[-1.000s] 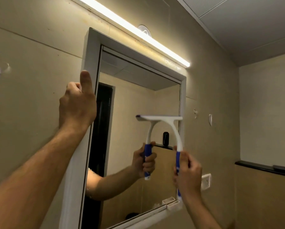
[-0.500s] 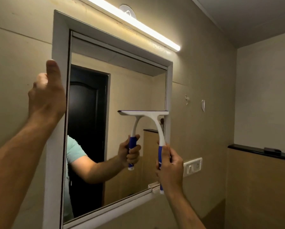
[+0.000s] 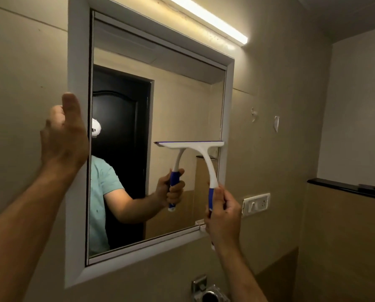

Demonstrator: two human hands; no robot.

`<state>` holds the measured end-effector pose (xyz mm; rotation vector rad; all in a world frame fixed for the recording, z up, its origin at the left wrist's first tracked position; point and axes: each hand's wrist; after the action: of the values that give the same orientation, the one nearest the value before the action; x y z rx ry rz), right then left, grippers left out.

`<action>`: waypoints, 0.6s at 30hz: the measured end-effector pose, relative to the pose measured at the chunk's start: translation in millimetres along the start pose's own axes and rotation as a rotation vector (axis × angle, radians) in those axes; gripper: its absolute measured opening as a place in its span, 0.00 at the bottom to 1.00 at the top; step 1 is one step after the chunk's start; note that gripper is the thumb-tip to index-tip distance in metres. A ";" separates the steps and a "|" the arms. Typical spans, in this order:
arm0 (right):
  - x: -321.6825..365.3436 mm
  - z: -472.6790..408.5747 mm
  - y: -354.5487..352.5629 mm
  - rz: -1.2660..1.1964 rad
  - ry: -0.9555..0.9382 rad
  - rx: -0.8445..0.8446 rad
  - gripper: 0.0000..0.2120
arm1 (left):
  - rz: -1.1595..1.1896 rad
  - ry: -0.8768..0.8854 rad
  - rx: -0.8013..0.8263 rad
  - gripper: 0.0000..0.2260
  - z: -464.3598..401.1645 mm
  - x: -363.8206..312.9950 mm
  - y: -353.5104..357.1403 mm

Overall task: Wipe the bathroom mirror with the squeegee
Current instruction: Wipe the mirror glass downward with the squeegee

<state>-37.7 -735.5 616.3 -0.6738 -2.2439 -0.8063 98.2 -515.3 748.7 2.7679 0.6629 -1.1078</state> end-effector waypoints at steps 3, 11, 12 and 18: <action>-14.2 15.8 -10.0 -0.040 0.061 0.010 0.20 | 0.012 -0.002 -0.027 0.38 -8.9 -0.4 0.1; -39.5 47.2 -17.6 -0.073 0.176 -0.012 0.16 | 0.038 -0.027 -0.038 0.30 -5.0 -4.5 1.0; -36.7 41.8 -16.3 -0.078 0.164 -0.004 0.18 | 0.023 -0.029 -0.045 0.30 -4.5 -4.8 1.2; 12.8 -16.8 2.5 -0.145 0.045 0.062 0.11 | 0.038 -0.034 -0.024 0.21 -3.5 -9.3 2.0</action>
<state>-37.8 -742.4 636.4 -0.4633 -2.2866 -0.8097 95.3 -519.7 757.4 2.7238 0.6127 -1.1291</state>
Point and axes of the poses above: each hand's wrist, its own z-axis away from the middle knuckle, its own y-axis out of the palm, x = y × z, and after that the axes turned 15 degrees about -z, right-handed
